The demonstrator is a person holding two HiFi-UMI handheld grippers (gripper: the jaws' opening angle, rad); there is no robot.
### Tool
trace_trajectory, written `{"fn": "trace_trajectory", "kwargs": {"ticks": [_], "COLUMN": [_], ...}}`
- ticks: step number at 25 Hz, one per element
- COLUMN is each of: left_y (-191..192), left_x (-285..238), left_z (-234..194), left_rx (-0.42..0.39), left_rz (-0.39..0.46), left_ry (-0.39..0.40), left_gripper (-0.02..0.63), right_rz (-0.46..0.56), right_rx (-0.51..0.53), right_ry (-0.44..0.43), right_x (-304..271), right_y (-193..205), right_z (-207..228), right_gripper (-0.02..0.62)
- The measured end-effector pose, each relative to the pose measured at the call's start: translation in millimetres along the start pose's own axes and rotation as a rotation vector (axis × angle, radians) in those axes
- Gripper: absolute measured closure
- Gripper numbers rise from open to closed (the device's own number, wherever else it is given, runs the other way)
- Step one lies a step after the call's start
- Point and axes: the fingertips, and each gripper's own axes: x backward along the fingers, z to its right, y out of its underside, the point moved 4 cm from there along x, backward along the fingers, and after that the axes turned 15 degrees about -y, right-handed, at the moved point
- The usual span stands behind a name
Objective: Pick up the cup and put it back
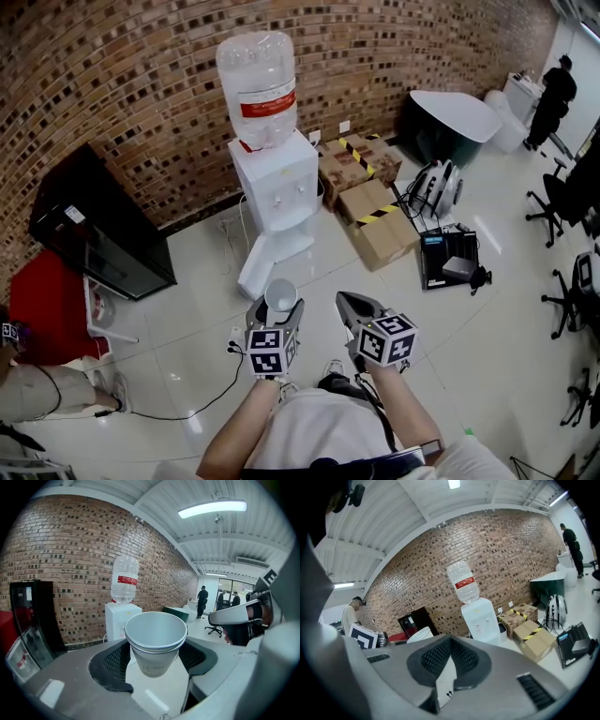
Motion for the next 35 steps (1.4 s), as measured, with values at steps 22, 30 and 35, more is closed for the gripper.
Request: {"fn": "trace_trajectory", "kwargs": {"ticks": [22, 30, 35], "left_y": [-6.6, 11.0, 26.1], "left_x": [-45.7, -73.7, -115.2], "left_z": [20.8, 14.1, 9.4], "left_rx": [0.002, -0.010, 0.003], "left_rz": [0.000, -0.039, -0.081], "left_ry": [-0.049, -0.111, -0.116], "left_gripper": [0.276, 0.276, 0.276], "right_rz": [-0.027, -0.112, -0.138], "right_rx": [-0.061, -0.071, -0.102], "right_ry": [-0.017, -0.033, -0.014], "right_x": [12.7, -1.2, -30.3], "right_y": [-2.7, 21.9, 29.4], "right_z": [58.3, 106.1, 146.6], "right_gripper": [0.583, 0.583, 0.583]}}
